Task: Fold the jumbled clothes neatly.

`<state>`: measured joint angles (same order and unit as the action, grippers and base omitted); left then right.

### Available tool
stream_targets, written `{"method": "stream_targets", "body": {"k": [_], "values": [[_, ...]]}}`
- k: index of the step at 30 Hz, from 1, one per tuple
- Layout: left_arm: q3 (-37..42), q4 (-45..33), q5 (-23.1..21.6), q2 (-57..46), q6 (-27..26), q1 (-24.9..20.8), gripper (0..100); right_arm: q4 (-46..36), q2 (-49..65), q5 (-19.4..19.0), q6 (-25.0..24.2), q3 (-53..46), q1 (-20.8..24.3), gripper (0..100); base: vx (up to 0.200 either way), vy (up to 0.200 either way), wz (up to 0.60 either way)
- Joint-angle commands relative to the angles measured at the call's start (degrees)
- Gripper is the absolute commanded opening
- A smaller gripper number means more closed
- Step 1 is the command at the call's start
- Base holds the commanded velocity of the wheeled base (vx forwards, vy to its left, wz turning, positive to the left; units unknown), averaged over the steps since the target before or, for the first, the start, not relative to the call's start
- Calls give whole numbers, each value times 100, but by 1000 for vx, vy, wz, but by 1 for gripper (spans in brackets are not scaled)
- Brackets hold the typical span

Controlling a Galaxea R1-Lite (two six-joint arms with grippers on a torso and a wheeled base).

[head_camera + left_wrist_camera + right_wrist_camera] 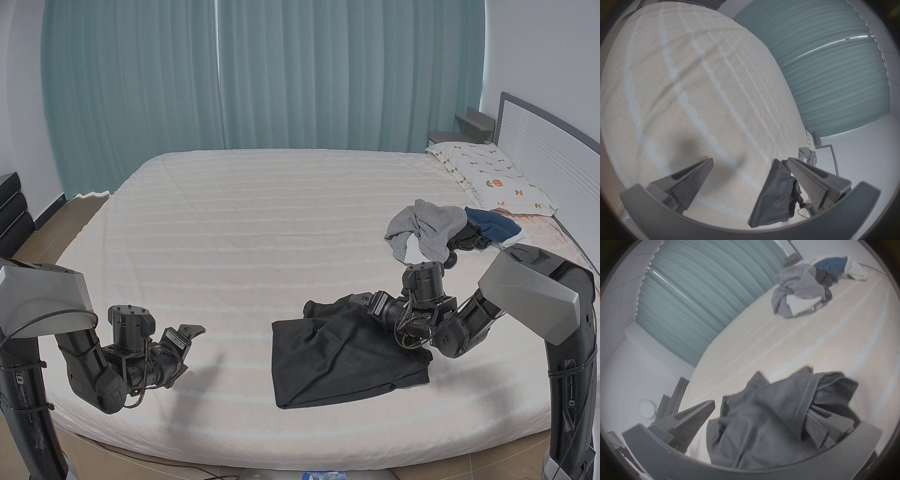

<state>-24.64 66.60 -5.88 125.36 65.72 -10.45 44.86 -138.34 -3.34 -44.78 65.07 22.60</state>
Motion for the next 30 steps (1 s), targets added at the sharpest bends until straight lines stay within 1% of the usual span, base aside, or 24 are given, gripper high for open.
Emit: {"method": "stream_targets", "body": {"k": [1,3,4,9,12,14,15,16,17,24,25,30], "values": [[-15,2,8,15,11,-1,100,190,-360,185,136,313,-195,100,0,0,0],[-15,11,16,33,2,-10,100,708,-554,396,312,374,-353,100,0,0,0],[-15,11,16,33,2,-1,100,779,-580,422,347,374,-397,100,0,0,0],[-15,11,25,33,2,-1,100,875,-571,396,391,374,-581,100,0,0,0],[-15,2,16,33,2,-1,100,954,-554,316,408,374,-704,100,0,0,0],[-15,2,25,33,2,-10,100,1042,-571,62,452,313,-836,100,0,0,0],[-15,2,25,33,2,-10,100,1042,-571,62,452,313,-836,100,0,0,0],[-15,11,25,33,2,-1,100,1051,-589,-176,514,269,-898,100,0,0,0],[-15,11,25,33,2,-10,100,1051,-607,-255,540,260,-915,100,0,0,0],[-24,2,25,42,2,-10,100,1033,-677,-457,619,260,-915,100,0,0,0],[-24,11,25,42,2,-10,100,1033,-694,-466,628,260,-915,0,0,0,0],[-24,2,25,42,2,-10,100,1033,-861,-457,795,331,-1012,0,0,0,0]]}}
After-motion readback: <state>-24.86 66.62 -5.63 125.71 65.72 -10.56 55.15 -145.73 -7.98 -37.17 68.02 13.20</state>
